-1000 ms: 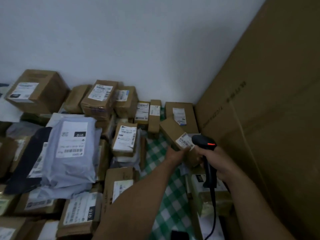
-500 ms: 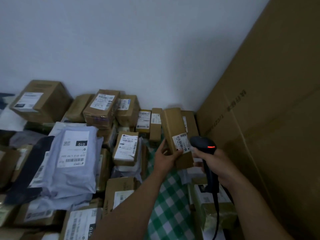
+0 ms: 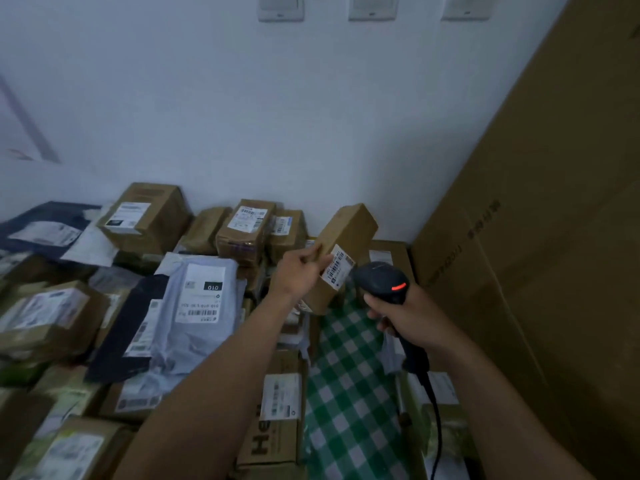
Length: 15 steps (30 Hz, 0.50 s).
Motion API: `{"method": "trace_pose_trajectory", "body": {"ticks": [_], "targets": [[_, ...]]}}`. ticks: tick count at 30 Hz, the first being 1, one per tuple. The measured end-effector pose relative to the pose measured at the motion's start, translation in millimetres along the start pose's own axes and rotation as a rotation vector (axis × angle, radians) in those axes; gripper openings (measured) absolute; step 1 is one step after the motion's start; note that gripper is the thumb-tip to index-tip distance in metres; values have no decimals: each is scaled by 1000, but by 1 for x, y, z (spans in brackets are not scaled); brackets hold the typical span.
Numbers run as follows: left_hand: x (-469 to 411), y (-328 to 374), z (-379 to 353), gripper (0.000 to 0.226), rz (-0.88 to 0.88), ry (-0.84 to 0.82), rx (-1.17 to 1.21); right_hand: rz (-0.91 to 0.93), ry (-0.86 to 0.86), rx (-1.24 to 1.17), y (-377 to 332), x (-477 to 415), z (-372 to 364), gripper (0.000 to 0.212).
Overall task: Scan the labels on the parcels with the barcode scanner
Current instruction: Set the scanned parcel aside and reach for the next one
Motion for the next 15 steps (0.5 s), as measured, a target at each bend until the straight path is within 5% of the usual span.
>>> {"method": "trace_pose_trajectory", "body": {"ticks": [15], "targets": [[3,34,27,49,61,-43,-198,101,-90,171,-42,24,-20,35]]}}
Point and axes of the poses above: each hand's wrist, its own x-axis away from the middle knuckle, its own z-axis out of the back of the hand, y = z × x, the point moved 9 cm from there along -x, towards the middle knuckle, and after that the axes turned 11 degrees about x, right-handed, at the moved point
